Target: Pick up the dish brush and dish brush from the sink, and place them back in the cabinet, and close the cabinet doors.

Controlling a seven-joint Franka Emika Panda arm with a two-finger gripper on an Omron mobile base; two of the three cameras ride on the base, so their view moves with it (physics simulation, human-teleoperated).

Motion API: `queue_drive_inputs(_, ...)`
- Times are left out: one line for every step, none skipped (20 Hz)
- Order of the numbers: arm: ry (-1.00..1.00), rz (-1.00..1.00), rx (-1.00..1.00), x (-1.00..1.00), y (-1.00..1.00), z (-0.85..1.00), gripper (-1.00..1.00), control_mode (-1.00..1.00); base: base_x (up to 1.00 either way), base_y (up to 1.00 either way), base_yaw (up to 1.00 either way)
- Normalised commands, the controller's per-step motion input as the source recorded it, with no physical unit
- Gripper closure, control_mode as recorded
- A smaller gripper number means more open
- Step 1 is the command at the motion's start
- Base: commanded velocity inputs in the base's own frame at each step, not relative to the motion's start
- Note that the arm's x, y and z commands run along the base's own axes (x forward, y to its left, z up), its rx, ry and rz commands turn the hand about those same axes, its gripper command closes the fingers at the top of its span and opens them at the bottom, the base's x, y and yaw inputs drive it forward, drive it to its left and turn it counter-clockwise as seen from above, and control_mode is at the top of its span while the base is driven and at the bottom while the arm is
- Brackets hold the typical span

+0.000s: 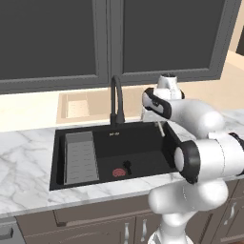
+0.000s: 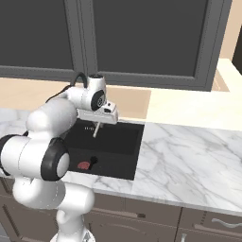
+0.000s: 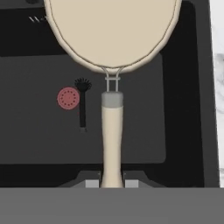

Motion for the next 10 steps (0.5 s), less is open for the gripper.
queue_drive_inputs(0.0, 0.0, 0.0, -0.41, 0.0, 0.81, 1.0, -1.0, 0.0, 0.0, 0.0)
queue_drive_inputs(0.0, 0.0, 0.0, -0.42, 0.0, 0.75, 1.0, -1.0, 0.0, 0.0, 0.0)
queue_drive_inputs(0.0, 0.0, 0.0, -0.44, 0.0, 0.69, 1.0, -1.0, 0.0, 0.0, 0.0)
queue_drive_inputs(0.0, 0.01, 0.0, -0.45, 0.0, 0.64, 1.0, -1.0, 0.0, 0.0, 0.0)
queue_drive_inputs(0.0, 0.01, 0.0, -0.43, 0.0, 0.6, 1.0, -1.0, 0.0, 0.0, 0.0)
queue_drive_inputs(0.0, 0.01, 0.0, -0.41, 0.0, 0.56, 1.0, -1.0, 0.0, 0.0, 0.0)
queue_drive_inputs(0.0, 0.02, 0.0, -0.44, 0.0, 0.56, 1.0, -1.0, 0.0, 0.0, 0.0)
queue_drive_inputs(0.0, 0.01, 0.0, -0.43, 0.0, 0.57, 1.0, -1.0, 0.0, 0.0, 0.0)
queue_drive_inputs(0.0, 0.0, 0.0, -0.46, 0.0, 0.46, 1.0, -1.0, 0.0, 0.0, 0.0)
queue_drive_inputs(0.0, 0.0, 0.0, -0.47, 0.0, 0.43, 1.0, -1.0, 0.0, 0.0, 0.0)
